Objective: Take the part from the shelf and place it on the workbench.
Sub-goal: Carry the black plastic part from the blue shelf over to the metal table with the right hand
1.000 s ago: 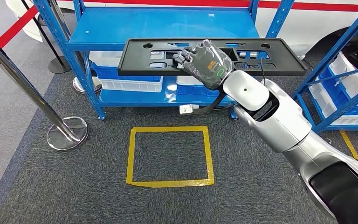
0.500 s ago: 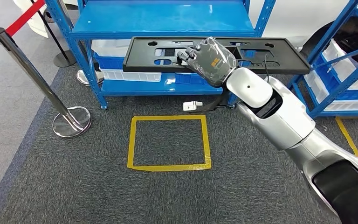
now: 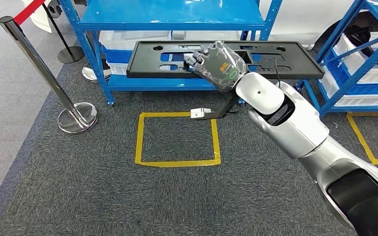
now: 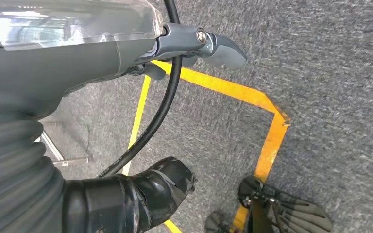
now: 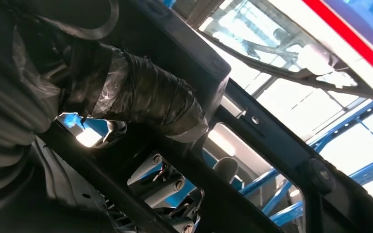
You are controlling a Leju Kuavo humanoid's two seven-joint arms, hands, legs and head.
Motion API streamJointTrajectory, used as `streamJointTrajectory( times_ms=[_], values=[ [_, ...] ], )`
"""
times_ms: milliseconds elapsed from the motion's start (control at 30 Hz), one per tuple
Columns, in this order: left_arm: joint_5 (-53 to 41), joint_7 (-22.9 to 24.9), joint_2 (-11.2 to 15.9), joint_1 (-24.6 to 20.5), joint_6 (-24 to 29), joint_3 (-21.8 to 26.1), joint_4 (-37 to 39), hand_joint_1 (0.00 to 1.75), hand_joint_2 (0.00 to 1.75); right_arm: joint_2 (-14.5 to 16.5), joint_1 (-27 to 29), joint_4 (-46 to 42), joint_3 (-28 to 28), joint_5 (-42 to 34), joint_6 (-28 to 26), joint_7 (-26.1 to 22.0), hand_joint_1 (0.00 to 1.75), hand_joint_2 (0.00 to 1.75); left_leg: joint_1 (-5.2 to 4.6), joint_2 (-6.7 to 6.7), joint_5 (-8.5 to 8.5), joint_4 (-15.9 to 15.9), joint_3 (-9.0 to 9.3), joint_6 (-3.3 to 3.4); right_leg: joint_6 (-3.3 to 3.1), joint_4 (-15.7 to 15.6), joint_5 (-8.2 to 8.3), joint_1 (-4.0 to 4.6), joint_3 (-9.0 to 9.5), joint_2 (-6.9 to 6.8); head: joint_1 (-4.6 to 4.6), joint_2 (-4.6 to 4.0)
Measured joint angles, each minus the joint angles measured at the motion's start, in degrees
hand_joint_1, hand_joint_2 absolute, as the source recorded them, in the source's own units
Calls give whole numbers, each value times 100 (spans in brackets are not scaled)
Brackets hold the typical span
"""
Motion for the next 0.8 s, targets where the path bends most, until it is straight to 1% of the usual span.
streamJointTrajectory(
  times_ms=[33,67,100,133,167,200,233,267,300,333,367,400,433,467,500,533,567,600,633,667,700,733,767,800],
  values=[
    [1,-1,-2,2,0,6,0,0,175,1,-1,0,0,0,-1,1,175,175,-4,-1,49,-4,-16,-32,-21,-100,-27,18,47,0,-1,0],
    [1,-1,-1,9,0,14,0,0,175,1,0,2,0,0,-1,1,175,175,-5,-5,88,-16,-31,-63,-53,-116,10,5,22,-6,1,0],
    [2,-1,2,13,0,21,0,0,175,1,-1,2,1,0,-1,1,175,175,-1,-10,53,4,-62,-96,-89,-129,66,-8,-18,-17,1,0],
    [2,-1,4,17,0,28,0,0,175,4,-4,1,1,0,-1,1,175,175,3,-16,-85,100,-117,-129,-136,-141,132,-24,-72,-29,-1,0],
    [3,-1,5,20,0,33,0,0,175,8,-7,1,2,0,-1,1,175,175,10,-21,-321,302,-198,-161,-175,-154,203,-39,-139,-40,-1,0],
    [3,-1,5,19,0,35,0,0,175,11,-10,1,2,0,-1,1,175,175,23,-22,-617,610,-296,-188,-200,-152,271,-34,-218,-47,-2,0],
    [3,-1,4,19,-1,36,0,0,175,14,-11,1,2,0,-1,1,175,175,31,-22,-886,990,-395,-210,-216,-147,340,-30,-309,-46,-2,0],
    [3,-1,3,19,-1,37,0,0,175,16,-10,2,2,0,-1,0,175,175,37,-21,-1043,1350,-460,-226,-216,-141,409,-25,-404,-45,-2,0],
    [3,-1,3,17,-2,37,0,0,175,16,-8,3,2,-1,0,-1,175,175,39,-21,-1066,1596,-465,-234,-213,-132,477,-21,-499,-43,-2,0],
    [3,-1,4,15,-3,38,0,0,175,16,-7,4,2,-1,1,-2,175,175,39,-22,-965,1662,-378,-232,-204,-121,541,-19,-592,-40,-2,0],
    [3,-1,5,13,-3,38,0,0,175,16,-7,4,2,-5,1,-2,175,175,38,-24,-800,1516,-188,-217,-191,-112,598,-16,-673,-37,-2,0],
    [1,-1,7,10,-3,39,0,0,175,16,-9,4,2,-14,2,-3,175,175,35,-27,-660,1190,91,-187,-175,-103,649,-14,-737,-35,-3,0],
    [-4,-1,8,6,-3,40,0,0,175,16,-13,3,2,-25,2,-4,175,175,24,-31,-627,750,419,-150,-152,-96,697,-4,-788,-36,-3,0],
    [-9,-1,8,3,-2,41,0,0,175,16,-19,2,2,-39,3,-6,175,175,11,-35,-670,322,707,-116,-126,-96,746,1,-822,-41,-2,0],
    [-15,-1,9,1,-2,42,0,0,175,16,-25,1,3,-51,5,-8,175,175,-5,-38,-731,12,894,-88,-97,-112,803,-1,-844,-50,-2,0],
    [-21,-1,9,-1,-2,43,0,0,175,16,-31,1,5,-60,9,-9,175,175,-23,-40,-774,-170,980,-68,-66,-142,866,-6,-858,-59,-2,0],
    [-27,0,9,5,-2,44,0,0,175,16,-33,2,12,-68,15,-9,175,175,-24,-39,-730,-255,968,-44,-33,-189,943,-7,-868,-62,-1,0],
    [-33,0,7,4,-2,45,0,0,175,14,-33,6,22,-75,21,-9,175,175,-15,-25,-645,-292,933,-9,-3,-221,956,-9,-891,-53,-1,0],
    [-40,1,5,2,-2,46,0,0,175,13,-34,9,37,-83,27,-9,175,175,-1,-11,-562,-341,893,40,20,-189,875,-5,-926,-39,3,0],
    [-49,1,4,1,-2,48,0,0,175,11,-36,14,51,-89,32,-9,175,175,17,5,-476,-387,837,91,40,-49,683,0,-982,-22,4,0],
    [-57,1,3,-4,-2,49,0,0,175,8,-41,19,62,-95,35,-9,175,175,23,17,-408,-395,777,128,53,215,392,-8,-1055,-8,5,0],
    [-64,2,4,-4,-2,51,0,0,175,5,-43,24,70,-100,37,-9,175,175,21,17,-353,-387,694,152,65,576,99,-13,-1130,-1,7,0],
    [-71,1,6,-3,-2,52,0,0,175,2,-44,31,75,-104,37,-9,175,175,17,18,-302,-360,607,157,78,956,-120,-22,-1194,3,5,0],
    [-76,1,8,-3,-2,54,0,0,175,-1,-42,39,79,-109,37,-8,175,175,14,18,-260,-319,515,152,89,1246,-203,-28,-1209,4,6,0]
  ],
)
